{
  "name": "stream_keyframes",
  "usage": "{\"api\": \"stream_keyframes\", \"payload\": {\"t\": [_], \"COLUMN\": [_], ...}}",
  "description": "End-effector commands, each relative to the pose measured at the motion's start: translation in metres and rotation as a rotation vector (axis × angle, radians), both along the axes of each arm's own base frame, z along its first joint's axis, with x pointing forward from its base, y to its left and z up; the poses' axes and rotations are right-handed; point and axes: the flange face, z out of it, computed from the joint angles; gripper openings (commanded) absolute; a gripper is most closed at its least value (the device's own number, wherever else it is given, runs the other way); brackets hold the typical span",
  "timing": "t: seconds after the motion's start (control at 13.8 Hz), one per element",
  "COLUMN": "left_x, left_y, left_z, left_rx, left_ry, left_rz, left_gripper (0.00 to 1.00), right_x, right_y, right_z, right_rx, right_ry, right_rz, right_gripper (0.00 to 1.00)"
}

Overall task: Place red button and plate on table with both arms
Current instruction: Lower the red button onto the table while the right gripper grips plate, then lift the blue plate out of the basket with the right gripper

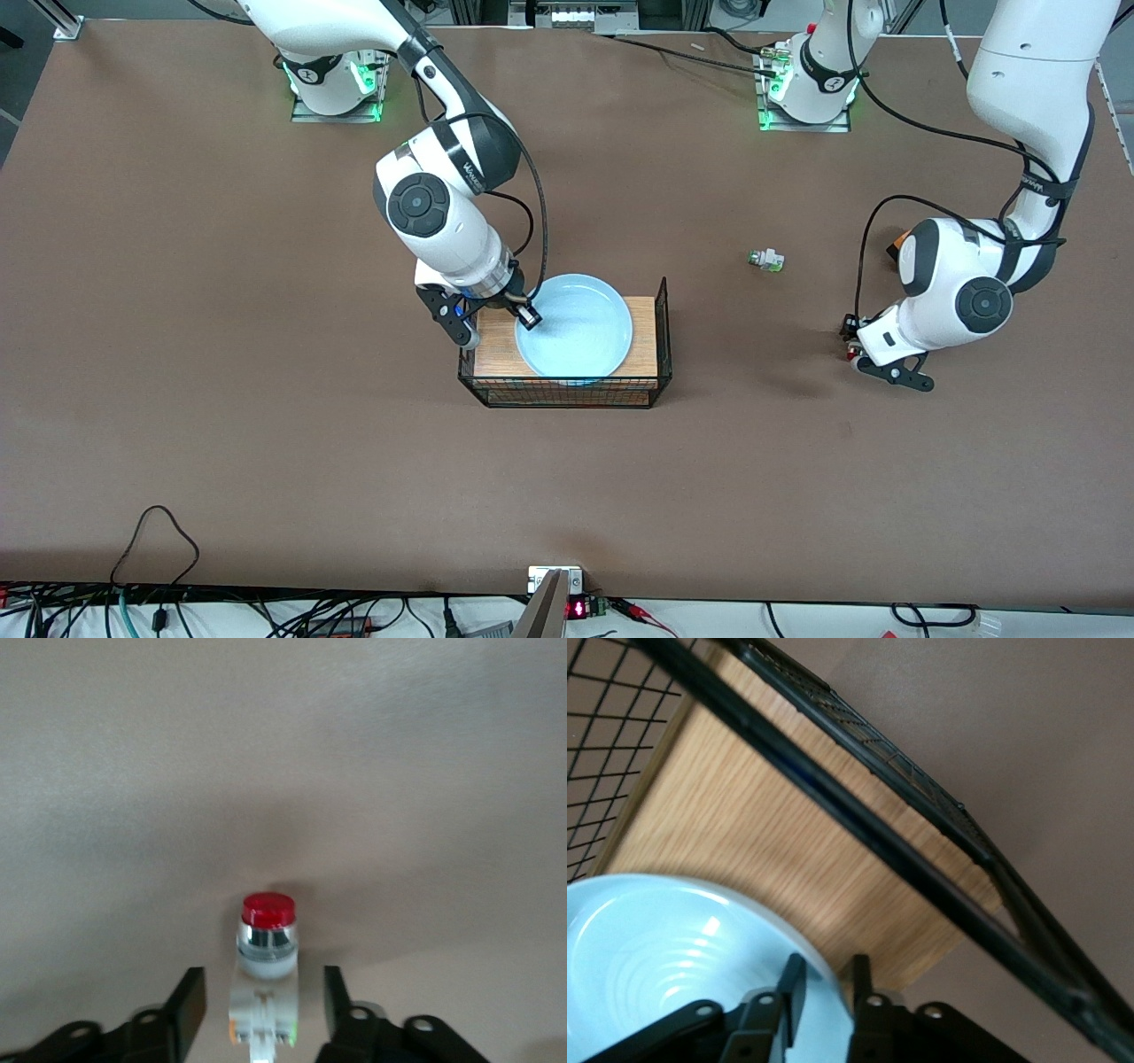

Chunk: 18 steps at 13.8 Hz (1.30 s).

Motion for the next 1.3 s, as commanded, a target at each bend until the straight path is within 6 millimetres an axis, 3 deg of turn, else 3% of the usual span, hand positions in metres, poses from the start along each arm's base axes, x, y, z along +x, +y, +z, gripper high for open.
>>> {"api": "stream_keyframes", "payload": {"t": [0.0,0.14,0.29,0.51,0.72,0.8,0.87,0.94,1.01,1.23], "left_x": [0.010,0.028,0.044,0.050,0.041,0.034,0.023,0.014,0.003,-0.014], "left_y": [-0.031,-0.047,-0.063,-0.092,-0.106,-0.109,-0.128,-0.121,-0.119,-0.065], "left_z": [0.068,0.115,0.169,0.242,0.306,0.328,0.345,0.355,0.359,0.351], "left_rx": [0.031,0.033,0.020,0.005,0.001,0.006,0.031,0.060,0.077,-0.016], "left_ry": [0.063,0.094,0.087,0.079,0.082,0.053,0.023,0.003,-0.039,-0.094], "left_rz": [0.032,0.024,0.014,-0.012,-0.019,-0.006,0.004,0.073,0.126,0.262], "left_gripper": [1.00,1.00,1.00,1.00,1.00,1.00,1.00,1.00,1.00,1.00], "right_x": [0.004,0.007,0.002,-0.002,-0.007,-0.007,-0.005,0.001,0.016,0.056], "right_y": [0.005,0.000,-0.001,-0.009,-0.018,-0.032,-0.047,-0.075,-0.114,-0.230], "right_z": [0.005,0.010,0.037,0.102,0.189,0.218,0.236,0.250,0.250,0.231], "right_rx": [-0.006,-0.005,-0.005,0.006,0.047,0.078,0.092,0.104,0.106,0.086], "right_ry": [-0.031,-0.038,-0.039,-0.035,0.027,0.060,0.078,0.093,0.104,0.071], "right_rz": [0.038,0.056,0.083,0.098,0.122,0.118,0.133,0.161,0.204,0.462], "right_gripper": [0.04,0.00,0.00,0.00,0.00,0.00,0.00,0.00,0.00,0.00]}}
